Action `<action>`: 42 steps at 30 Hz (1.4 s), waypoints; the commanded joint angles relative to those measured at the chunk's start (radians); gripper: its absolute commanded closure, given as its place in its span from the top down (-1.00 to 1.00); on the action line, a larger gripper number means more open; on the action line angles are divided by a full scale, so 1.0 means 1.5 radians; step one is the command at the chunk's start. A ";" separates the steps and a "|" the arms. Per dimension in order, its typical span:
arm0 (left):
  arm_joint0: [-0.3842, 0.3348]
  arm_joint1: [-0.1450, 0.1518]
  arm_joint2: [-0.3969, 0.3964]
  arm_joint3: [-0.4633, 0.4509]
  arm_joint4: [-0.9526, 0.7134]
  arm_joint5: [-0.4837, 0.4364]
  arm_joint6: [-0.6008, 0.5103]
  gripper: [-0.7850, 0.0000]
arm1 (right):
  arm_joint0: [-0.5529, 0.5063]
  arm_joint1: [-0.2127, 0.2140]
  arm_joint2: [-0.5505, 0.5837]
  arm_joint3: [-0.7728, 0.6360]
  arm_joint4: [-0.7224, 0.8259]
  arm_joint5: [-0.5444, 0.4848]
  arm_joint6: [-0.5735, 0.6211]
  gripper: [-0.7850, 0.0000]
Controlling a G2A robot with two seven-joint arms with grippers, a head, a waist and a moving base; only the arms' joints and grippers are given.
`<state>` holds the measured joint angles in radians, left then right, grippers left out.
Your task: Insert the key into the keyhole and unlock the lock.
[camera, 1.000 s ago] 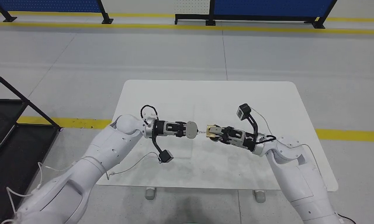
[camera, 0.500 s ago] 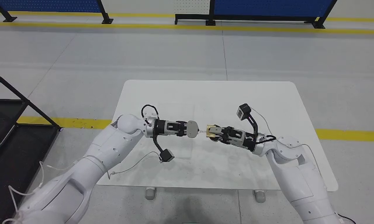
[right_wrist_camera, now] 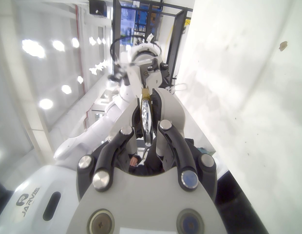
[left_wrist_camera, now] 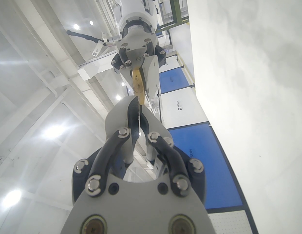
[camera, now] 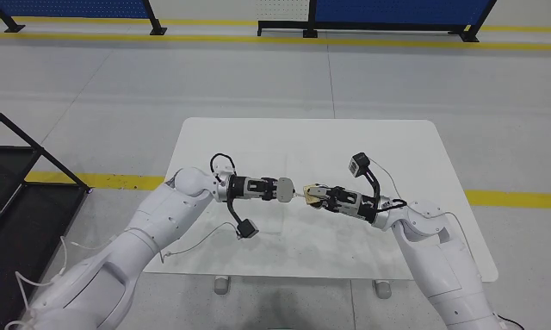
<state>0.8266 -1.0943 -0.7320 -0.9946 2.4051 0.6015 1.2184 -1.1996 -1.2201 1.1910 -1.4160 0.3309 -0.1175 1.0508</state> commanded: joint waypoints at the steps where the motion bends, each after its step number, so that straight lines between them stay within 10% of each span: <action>1: 0.000 -0.001 -0.001 0.004 0.001 0.004 -0.004 -1.00 | 0.000 0.000 0.000 0.000 0.000 0.000 0.000 -1.00; 42: -0.002 -0.021 -0.010 0.034 0.001 0.000 -0.018 -1.00 | 0.000 0.000 0.000 0.000 0.000 0.000 0.000 -1.00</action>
<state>0.8235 -1.1250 -0.7463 -0.9432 2.4061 0.6031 1.1901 -1.1996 -1.2201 1.1910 -1.4160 0.3309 -0.1175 1.0509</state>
